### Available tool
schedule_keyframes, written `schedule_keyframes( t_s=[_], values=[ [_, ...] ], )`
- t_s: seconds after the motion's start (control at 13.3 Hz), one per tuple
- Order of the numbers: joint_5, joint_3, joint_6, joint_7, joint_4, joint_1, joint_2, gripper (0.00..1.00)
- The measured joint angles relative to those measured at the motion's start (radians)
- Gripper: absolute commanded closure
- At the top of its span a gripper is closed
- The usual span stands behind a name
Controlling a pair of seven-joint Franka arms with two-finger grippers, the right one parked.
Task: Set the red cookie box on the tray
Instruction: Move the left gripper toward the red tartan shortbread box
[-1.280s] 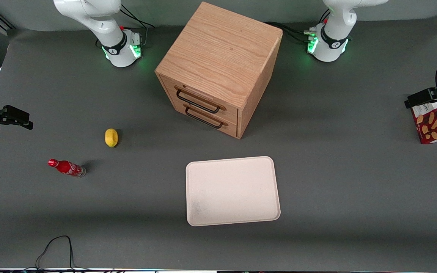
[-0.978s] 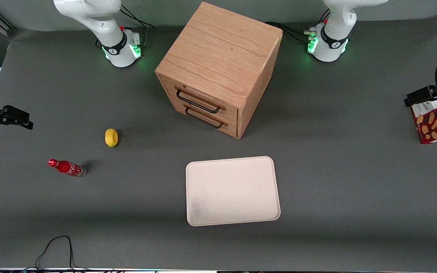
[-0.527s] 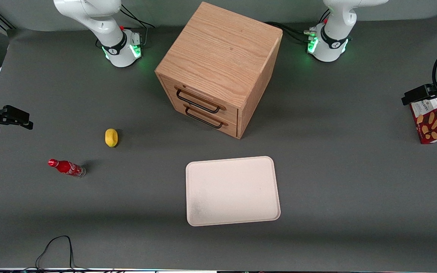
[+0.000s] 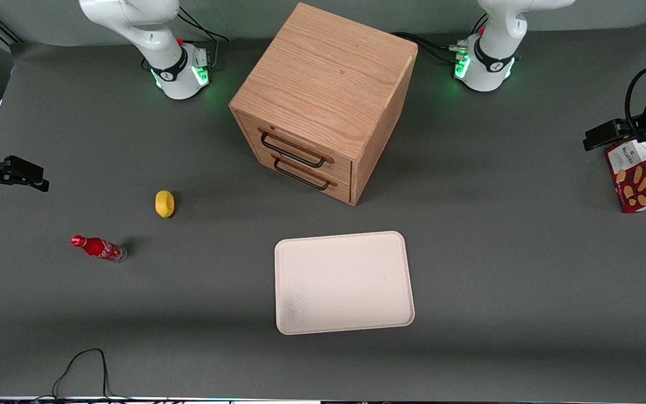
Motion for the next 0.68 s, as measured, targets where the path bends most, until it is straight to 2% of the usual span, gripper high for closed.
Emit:
schedule_keyframes(
  t_s=[0.68],
  values=[
    [0.002, 0.018, -0.002, 0.000, 0.010, 0.011, -0.010, 0.00]
  ],
)
